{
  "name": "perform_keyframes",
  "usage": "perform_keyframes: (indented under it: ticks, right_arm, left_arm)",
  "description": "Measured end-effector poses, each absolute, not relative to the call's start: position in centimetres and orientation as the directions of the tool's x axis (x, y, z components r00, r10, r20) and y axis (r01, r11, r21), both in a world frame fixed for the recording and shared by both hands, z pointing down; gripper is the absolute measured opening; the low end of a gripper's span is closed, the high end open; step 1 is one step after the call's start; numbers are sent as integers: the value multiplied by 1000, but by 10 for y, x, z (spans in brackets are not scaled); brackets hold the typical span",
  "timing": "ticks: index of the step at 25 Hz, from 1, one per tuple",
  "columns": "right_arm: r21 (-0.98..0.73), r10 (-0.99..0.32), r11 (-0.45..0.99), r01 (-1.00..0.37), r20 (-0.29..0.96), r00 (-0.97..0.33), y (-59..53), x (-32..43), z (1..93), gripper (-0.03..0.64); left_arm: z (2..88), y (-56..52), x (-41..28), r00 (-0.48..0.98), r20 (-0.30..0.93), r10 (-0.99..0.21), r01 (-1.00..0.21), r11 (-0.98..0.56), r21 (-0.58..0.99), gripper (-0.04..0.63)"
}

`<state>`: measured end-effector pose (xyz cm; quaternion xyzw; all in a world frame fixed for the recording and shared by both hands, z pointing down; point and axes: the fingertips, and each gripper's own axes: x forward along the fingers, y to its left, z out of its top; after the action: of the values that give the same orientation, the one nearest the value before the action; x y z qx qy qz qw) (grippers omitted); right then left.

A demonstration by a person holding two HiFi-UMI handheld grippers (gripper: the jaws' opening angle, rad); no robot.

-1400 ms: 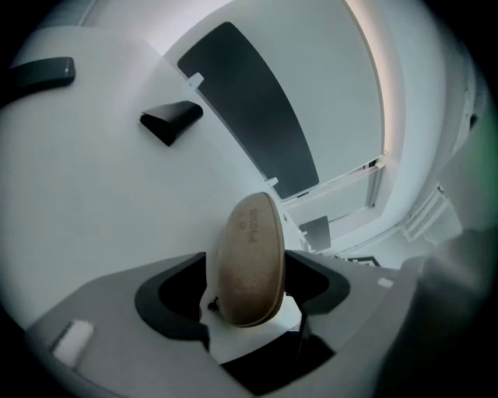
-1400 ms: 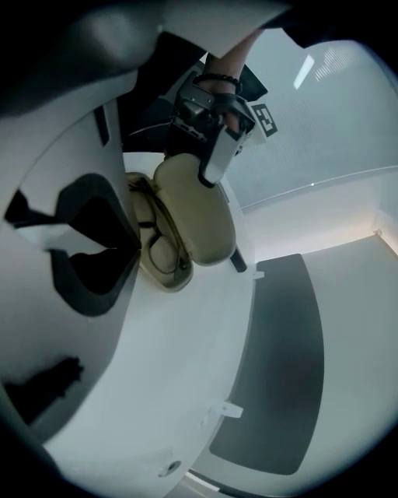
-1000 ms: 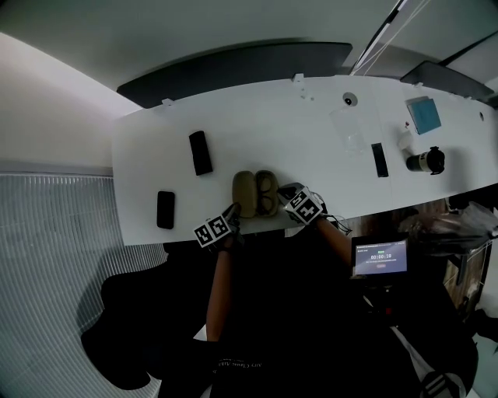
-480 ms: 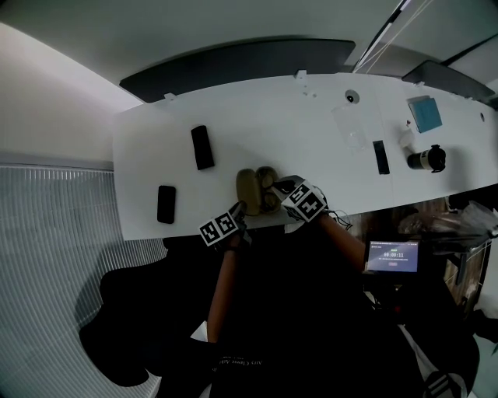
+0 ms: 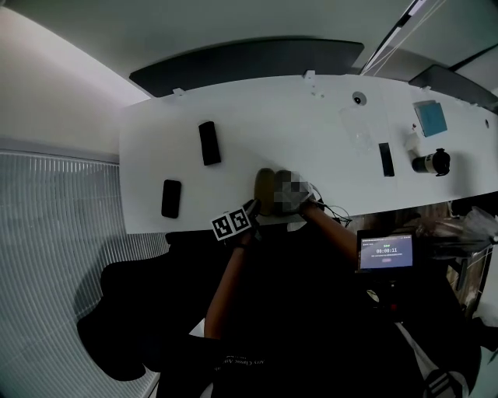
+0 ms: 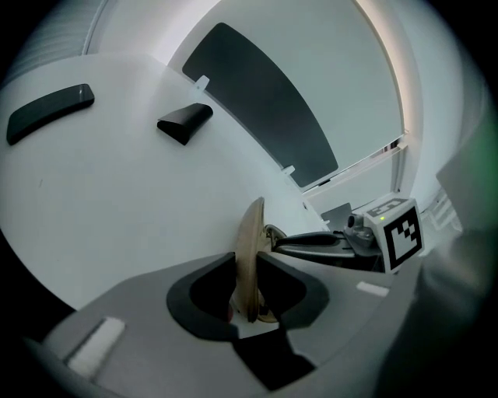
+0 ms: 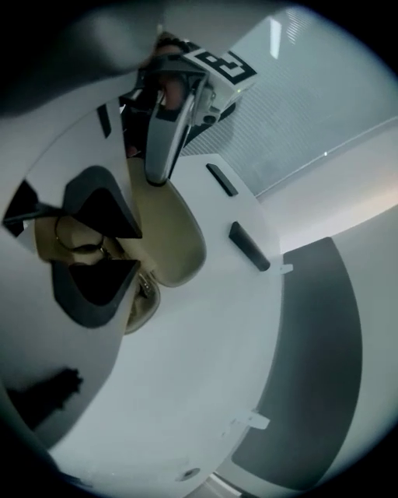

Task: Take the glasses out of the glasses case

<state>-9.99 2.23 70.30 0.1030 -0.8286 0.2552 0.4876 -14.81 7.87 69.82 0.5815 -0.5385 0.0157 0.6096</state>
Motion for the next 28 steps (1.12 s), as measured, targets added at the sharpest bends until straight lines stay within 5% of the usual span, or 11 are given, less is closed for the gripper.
perform_keyframes:
  ticks: [10,28]
  right_arm:
    - [-587,167,482,-650,790,-590,42,-80,728,103]
    - [-725,183,425,-542,656,-733,30,-99,694,18]
  left_arm:
    - [694,80,-150,398,666,-631,-643,327,693,94]
    - [684,76,-164,346,652,-674,-646,333,687,100]
